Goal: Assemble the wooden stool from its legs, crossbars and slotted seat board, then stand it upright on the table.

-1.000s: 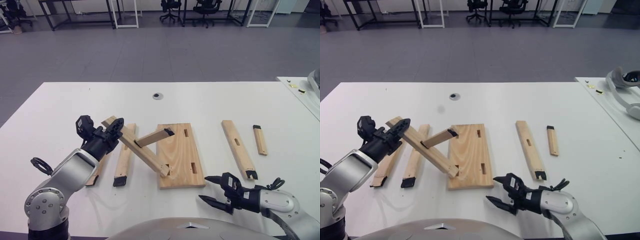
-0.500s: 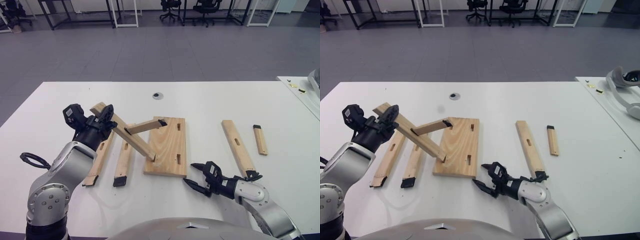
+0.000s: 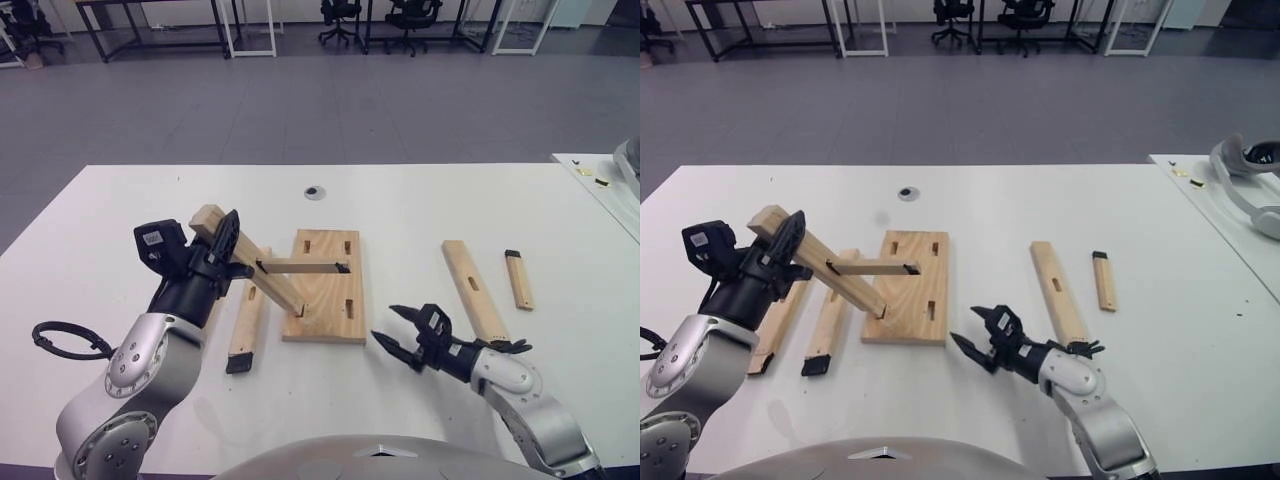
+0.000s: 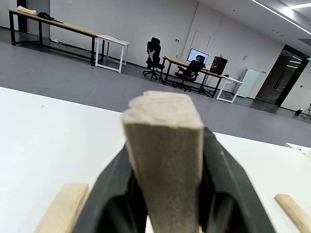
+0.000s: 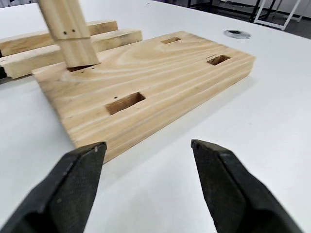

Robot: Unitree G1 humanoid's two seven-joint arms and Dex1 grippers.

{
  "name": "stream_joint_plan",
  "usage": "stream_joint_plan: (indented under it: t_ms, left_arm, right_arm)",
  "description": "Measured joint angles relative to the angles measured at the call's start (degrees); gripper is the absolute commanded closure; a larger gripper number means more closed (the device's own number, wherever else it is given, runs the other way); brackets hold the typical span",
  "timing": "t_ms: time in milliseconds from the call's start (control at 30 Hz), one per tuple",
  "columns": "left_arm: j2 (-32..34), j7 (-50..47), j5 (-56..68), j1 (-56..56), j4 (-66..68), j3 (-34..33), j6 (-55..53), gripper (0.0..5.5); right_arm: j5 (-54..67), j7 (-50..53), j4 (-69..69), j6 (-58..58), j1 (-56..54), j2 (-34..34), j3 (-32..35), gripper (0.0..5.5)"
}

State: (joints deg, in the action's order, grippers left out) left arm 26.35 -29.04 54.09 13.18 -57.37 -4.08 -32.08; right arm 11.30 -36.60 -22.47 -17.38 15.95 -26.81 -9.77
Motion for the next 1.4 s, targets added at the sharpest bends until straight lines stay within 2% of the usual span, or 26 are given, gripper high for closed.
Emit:
stream_joint_plan:
  t_ms: [167, 333, 467, 600, 767, 833, 967, 1067, 1300, 1333, 1400]
  left_arm:
    - [-5.1, -5.5, -11.8, 0.7, -2.7, 8.2, -0.4, 4.48]
    - [-10.4, -9.3, -16.6, -2.8, -2.7, 10.7, -4.7, 4.48]
    - [-9.9, -7.6, -20.4, -4.2, -2.6, 13.5, -6.5, 4.48]
    - [-7.0, -5.1, -25.2, -9.7, -2.2, 19.7, -14.4, 4.48]
    - [-7.7, -4.7, -30.1, -10.3, -2.2, 22.8, -14.8, 4.47]
    - [-10.0, -3.8, -31.5, -11.2, -1.6, 23.0, -15.6, 4.47]
    - [-12.9, -0.8, -32.2, -11.7, -0.7, 20.5, -16.0, 4.47]
    - [-14.3, 2.3, -31.8, -10.5, -0.6, 15.9, -16.1, 3.62]
    - [-15.3, 12.7, -29.3, -14.8, -1.2, 8.0, -13.1, 2.35]
    - [-14.8, 14.2, -28.5, -16.4, -1.3, 6.3, -12.5, 2.21]
    - [-12.3, 17.1, -24.3, -24.4, -0.9, -1.6, -11.9, 1.81]
  right_arm:
    - [0.7, -2.8, -0.7, -2.3, -0.8, -2.8, 0.5, 2.24]
    - [0.7, -3.7, -0.7, -2.8, -2.7, -3.9, 0.6, 2.24]
    - [0.6, -2.8, -0.4, -2.7, -2.8, -3.0, 0.5, 2.24]
    - [0.0, -2.0, 0.2, -2.5, -3.2, -1.8, -0.5, 2.24]
    - [-0.1, -1.8, 0.7, -2.5, -4.4, -1.7, -0.8, 2.24]
    - [-0.2, -1.8, 1.4, -2.4, -4.6, -1.7, -0.8, 2.24]
    - [-0.5, -1.3, 2.1, -1.7, -4.7, -1.2, -1.1, 2.24]
    - [-1.5, -0.2, 3.4, -0.6, -4.7, -0.3, -1.5, 2.24]
    - [-2.2, 1.7, 4.8, 1.4, -4.5, 1.4, -1.5, 2.24]
    - [-2.3, 2.1, 5.0, 1.8, -4.3, 1.6, -1.4, 2.24]
    - [-2.4, 2.7, 5.6, 2.7, -3.5, 1.8, -0.8, 2.24]
